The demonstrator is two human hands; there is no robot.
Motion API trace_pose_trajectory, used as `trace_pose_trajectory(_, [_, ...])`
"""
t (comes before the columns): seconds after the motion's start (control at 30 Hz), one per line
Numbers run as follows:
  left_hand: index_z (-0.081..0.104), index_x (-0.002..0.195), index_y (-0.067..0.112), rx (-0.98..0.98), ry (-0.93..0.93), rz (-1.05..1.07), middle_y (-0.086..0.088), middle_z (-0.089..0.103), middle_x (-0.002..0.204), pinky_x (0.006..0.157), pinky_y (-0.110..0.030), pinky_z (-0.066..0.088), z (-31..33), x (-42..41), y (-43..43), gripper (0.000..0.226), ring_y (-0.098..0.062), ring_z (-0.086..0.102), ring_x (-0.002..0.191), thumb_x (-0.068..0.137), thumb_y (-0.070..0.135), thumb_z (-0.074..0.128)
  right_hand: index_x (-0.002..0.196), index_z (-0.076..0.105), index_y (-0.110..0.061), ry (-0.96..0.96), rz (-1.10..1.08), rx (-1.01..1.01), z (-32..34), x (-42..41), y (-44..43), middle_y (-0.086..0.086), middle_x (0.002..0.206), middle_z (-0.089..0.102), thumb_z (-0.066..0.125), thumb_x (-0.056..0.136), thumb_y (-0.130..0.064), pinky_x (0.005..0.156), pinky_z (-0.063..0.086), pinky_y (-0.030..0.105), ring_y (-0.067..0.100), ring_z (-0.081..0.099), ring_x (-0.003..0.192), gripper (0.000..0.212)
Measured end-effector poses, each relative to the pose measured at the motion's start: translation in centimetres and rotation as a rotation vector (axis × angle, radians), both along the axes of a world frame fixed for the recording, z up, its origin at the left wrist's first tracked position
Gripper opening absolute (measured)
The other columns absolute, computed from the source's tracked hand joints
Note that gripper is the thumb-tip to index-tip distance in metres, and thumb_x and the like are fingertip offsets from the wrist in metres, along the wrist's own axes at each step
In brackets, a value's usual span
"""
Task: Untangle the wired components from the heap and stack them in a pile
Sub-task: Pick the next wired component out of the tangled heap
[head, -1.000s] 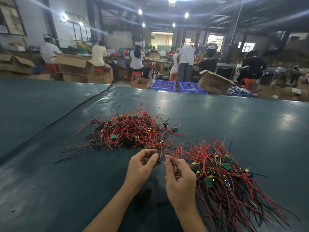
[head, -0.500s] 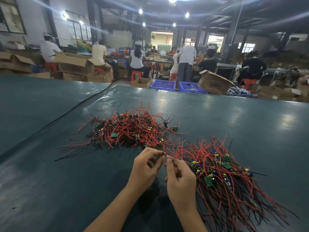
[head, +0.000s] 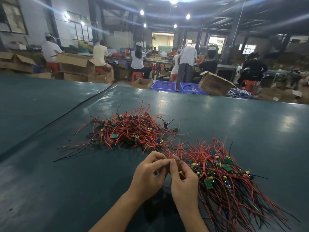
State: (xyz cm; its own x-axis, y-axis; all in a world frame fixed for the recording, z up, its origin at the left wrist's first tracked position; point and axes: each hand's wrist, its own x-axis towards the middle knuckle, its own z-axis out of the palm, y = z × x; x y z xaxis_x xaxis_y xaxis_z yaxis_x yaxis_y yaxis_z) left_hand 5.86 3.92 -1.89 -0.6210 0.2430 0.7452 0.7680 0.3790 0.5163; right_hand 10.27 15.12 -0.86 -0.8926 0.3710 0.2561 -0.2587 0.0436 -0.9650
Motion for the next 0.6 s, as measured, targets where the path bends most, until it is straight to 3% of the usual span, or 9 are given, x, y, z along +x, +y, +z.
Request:
trace_pose_trajectory(0.13, [0.073,0.096,0.015,0.109,-0.079,-0.034,0.006,0.059,0.095,0.059,-0.017,0.048,0.0,0.1,0.4,0.012,-0.009,0.060,0.069,0.087,0.019,0.065,0.091,0.073,-0.022,0.014,-0.086,0.021,0.0,-0.2,0.3,-0.005,0.072,0.069,0.059,0.095,-0.023,0.057,0.046,0.016,0.001,0.057,0.060,0.015])
trace_pose_trajectory(0.2, [0.069,0.083,0.021,0.162,-0.211,0.012,0.008,0.062,0.081,0.057,-0.021,0.049,0.0,0.0,0.2,0.016,-0.011,0.060,0.064,0.087,0.035,0.062,0.086,0.072,-0.020,0.011,-0.116,-0.035,0.4,-0.2,0.4,-0.003,0.065,0.064,0.057,0.096,-0.025,0.051,0.043,0.016,0.001,0.052,0.052,0.019])
trace_pose_trajectory(0.33, [0.068,0.063,0.012,0.175,-0.586,-0.035,-0.001,0.066,0.059,0.054,-0.026,0.044,0.4,-0.1,-0.1,0.063,-0.015,0.060,0.052,0.090,0.064,0.044,0.086,0.067,-0.014,0.041,-0.059,-0.139,1.0,-0.1,-0.2,0.000,0.063,0.061,0.050,0.099,-0.019,0.043,0.041,0.018,0.008,0.049,0.046,0.022])
trace_pose_trajectory(0.43, [0.055,0.068,-0.015,0.183,-0.732,-0.087,-0.014,0.055,0.060,0.057,-0.034,0.038,1.1,-0.6,-0.1,0.094,-0.022,0.049,0.055,0.086,0.075,0.037,0.084,0.063,-0.011,0.044,0.016,-0.132,1.0,0.3,-0.9,-0.003,0.062,0.060,0.045,0.101,-0.019,0.043,0.039,0.018,0.008,0.048,0.045,0.026])
trace_pose_trajectory(0.5, [0.057,0.073,-0.013,0.229,-0.748,-0.167,-0.015,0.057,0.064,0.058,-0.032,0.041,1.3,-0.5,-0.5,0.083,-0.022,0.052,0.058,0.085,0.068,0.044,0.084,0.061,-0.009,0.044,0.042,-0.130,1.1,0.6,-1.1,-0.003,0.063,0.060,0.044,0.101,-0.020,0.043,0.039,0.019,0.009,0.048,0.046,0.027])
trace_pose_trajectory(0.6, [0.075,0.081,0.014,0.387,-0.789,-0.229,-0.004,0.071,0.072,0.062,-0.021,0.049,1.4,-0.2,-1.3,0.037,-0.014,0.065,0.066,0.080,0.049,0.063,0.085,0.061,-0.008,0.029,0.061,-0.122,1.3,0.8,-1.3,-0.003,0.063,0.061,0.043,0.100,-0.022,0.045,0.042,0.020,0.010,0.049,0.047,0.028])
